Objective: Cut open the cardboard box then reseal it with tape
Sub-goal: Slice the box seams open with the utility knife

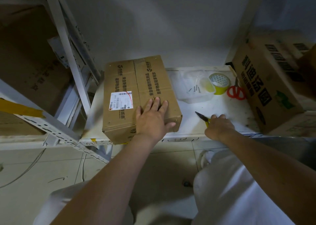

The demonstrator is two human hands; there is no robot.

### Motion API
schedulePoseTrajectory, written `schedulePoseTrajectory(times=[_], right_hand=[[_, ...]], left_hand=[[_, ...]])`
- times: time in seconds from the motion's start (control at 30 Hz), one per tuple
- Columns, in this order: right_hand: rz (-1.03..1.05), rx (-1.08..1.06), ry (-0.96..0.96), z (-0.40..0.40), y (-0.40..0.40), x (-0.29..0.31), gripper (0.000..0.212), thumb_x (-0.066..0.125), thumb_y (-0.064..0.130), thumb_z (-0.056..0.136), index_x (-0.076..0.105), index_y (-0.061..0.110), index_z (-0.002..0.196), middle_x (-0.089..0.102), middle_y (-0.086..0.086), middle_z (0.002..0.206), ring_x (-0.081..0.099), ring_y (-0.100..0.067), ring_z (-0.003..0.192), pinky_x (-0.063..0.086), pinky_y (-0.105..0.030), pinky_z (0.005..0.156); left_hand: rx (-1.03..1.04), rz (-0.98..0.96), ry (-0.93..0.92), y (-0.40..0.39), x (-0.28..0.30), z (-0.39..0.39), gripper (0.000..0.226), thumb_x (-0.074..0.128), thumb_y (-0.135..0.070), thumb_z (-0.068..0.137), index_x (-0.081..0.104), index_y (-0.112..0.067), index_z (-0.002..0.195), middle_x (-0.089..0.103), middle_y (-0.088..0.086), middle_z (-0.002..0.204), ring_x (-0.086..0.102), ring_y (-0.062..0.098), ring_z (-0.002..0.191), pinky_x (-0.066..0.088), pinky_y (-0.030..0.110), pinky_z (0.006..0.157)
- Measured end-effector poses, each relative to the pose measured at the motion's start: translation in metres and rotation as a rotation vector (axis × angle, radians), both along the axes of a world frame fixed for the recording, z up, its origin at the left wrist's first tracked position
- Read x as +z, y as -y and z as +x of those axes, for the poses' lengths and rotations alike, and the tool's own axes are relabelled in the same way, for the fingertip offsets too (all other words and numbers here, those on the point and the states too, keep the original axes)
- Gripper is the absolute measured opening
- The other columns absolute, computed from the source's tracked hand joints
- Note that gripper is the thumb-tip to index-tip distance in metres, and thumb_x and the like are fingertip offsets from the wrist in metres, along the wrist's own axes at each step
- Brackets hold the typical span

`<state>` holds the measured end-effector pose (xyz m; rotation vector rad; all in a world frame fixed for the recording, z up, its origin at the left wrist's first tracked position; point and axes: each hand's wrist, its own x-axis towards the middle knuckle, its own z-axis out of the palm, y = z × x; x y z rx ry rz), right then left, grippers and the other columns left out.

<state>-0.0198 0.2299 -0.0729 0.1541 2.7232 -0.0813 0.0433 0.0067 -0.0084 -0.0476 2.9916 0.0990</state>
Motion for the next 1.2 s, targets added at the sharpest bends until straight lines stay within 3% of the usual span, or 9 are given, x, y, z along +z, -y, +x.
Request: schedulePoseTrajectory(times=[0.1, 0.2, 0.33, 0.5, 0.57, 0.63, 0.8, 1.03, 1.2], right_hand=[[-0.147, -0.077, -0.016, 0.000, -0.003, 0.008, 0.034, 0.051, 0.019, 0.083, 0.045, 0.005, 0.114, 0.051, -0.017, 0.113, 0.054, -0.033, 0.106, 0.045, -0.035, 0.083], [-0.289, -0.174, 0.045, -0.002, -0.001, 0.027, 0.019, 0.046, 0.024, 0.088, 0.050, 0.006, 0.093, 0.052, -0.010, 0.085, 0.052, -0.030, 0.084, 0.040, -0.031, 0.065], [-0.861, -0.491, 0.333, -0.002, 0.004, 0.060, 0.019, 0.046, 0.031, 0.082, 0.042, 0.014, 0.076, 0.033, 0.001, 0.057, 0.025, -0.012, 0.042, 0.019, -0.019, 0.037], [-1.067, -0.393, 0.368, 0.011, 0.018, 0.091, 0.022, 0.056, 0.026, 0.084, 0.037, 0.018, 0.076, 0.027, 0.001, 0.060, 0.022, -0.012, 0.047, 0.021, -0.021, 0.044], [-0.911, -0.194, 0.241, 0.018, 0.025, 0.102, 0.016, 0.057, 0.019, 0.083, 0.042, 0.014, 0.080, 0.038, -0.002, 0.067, 0.033, -0.015, 0.055, 0.027, -0.026, 0.051], [-0.562, 0.083, 0.061, 0.026, 0.028, 0.109, 0.015, 0.055, 0.026, 0.085, 0.049, 0.013, 0.089, 0.051, -0.004, 0.081, 0.046, -0.020, 0.070, 0.031, -0.028, 0.056], [0.036, 0.461, -0.243, 0.046, 0.042, 0.126, 0.029, 0.043, 0.040, 0.089, 0.053, 0.018, 0.104, 0.059, -0.007, 0.092, 0.047, -0.026, 0.077, 0.035, -0.030, 0.066], [0.172, 0.526, -0.161, 0.050, 0.058, 0.137, 0.029, 0.040, 0.037, 0.090, 0.056, 0.017, 0.105, 0.044, 0.000, 0.075, 0.049, -0.022, 0.077, 0.035, -0.029, 0.064], [0.195, 0.514, -0.116, 0.053, 0.065, 0.139, 0.027, 0.040, 0.034, 0.090, 0.052, 0.017, 0.107, 0.045, 0.000, 0.078, 0.050, -0.024, 0.080, 0.036, -0.029, 0.066]], left_hand=[[0.002, -0.010, -0.037, 0.000, -0.001, -0.001, 0.077, 0.036, -0.067, 0.090, 0.008, -0.033, 0.154, 0.004, -0.003, 0.163, 0.002, 0.019, 0.150, 0.011, 0.050, 0.119], [0.005, -0.018, -0.052, 0.000, 0.000, -0.001, 0.079, 0.038, -0.069, 0.089, 0.011, -0.033, 0.153, 0.008, -0.003, 0.163, 0.005, 0.019, 0.150, 0.014, 0.050, 0.118], [0.024, -0.040, -0.061, -0.005, -0.003, -0.003, 0.089, 0.041, -0.076, 0.082, 0.012, -0.032, 0.153, 0.009, -0.002, 0.163, 0.007, 0.020, 0.150, 0.016, 0.052, 0.116], [0.053, -0.043, -0.129, -0.010, -0.008, -0.002, 0.088, 0.045, -0.074, 0.082, 0.019, -0.029, 0.152, 0.017, 0.000, 0.161, 0.013, 0.022, 0.149, 0.019, 0.055, 0.114], [0.055, -0.039, -0.145, -0.010, -0.008, -0.003, 0.085, 0.045, -0.072, 0.083, 0.020, -0.029, 0.152, 0.018, -0.001, 0.161, 0.014, 0.022, 0.149, 0.019, 0.055, 0.114], [0.057, -0.034, -0.156, -0.010, -0.009, -0.003, 0.082, 0.046, -0.070, 0.085, 0.021, -0.029, 0.152, 0.020, -0.001, 0.161, 0.015, 0.021, 0.148, 0.020, 0.055, 0.113], [0.057, -0.026, -0.159, -0.009, -0.010, -0.005, 0.078, 0.049, -0.064, 0.087, 0.022, -0.030, 0.151, 0.020, -0.002, 0.160, 0.015, 0.021, 0.148, 0.020, 0.054, 0.114], [0.052, -0.003, -0.162, -0.007, -0.010, -0.004, 0.077, 0.050, -0.062, 0.088, 0.022, -0.029, 0.151, 0.021, -0.002, 0.160, 0.015, 0.021, 0.148, 0.020, 0.055, 0.113], [0.055, 0.002, -0.151, -0.007, -0.010, -0.004, 0.072, 0.052, -0.053, 0.090, 0.022, -0.030, 0.151, 0.020, -0.001, 0.160, 0.015, 0.022, 0.148, 0.019, 0.054, 0.113]])
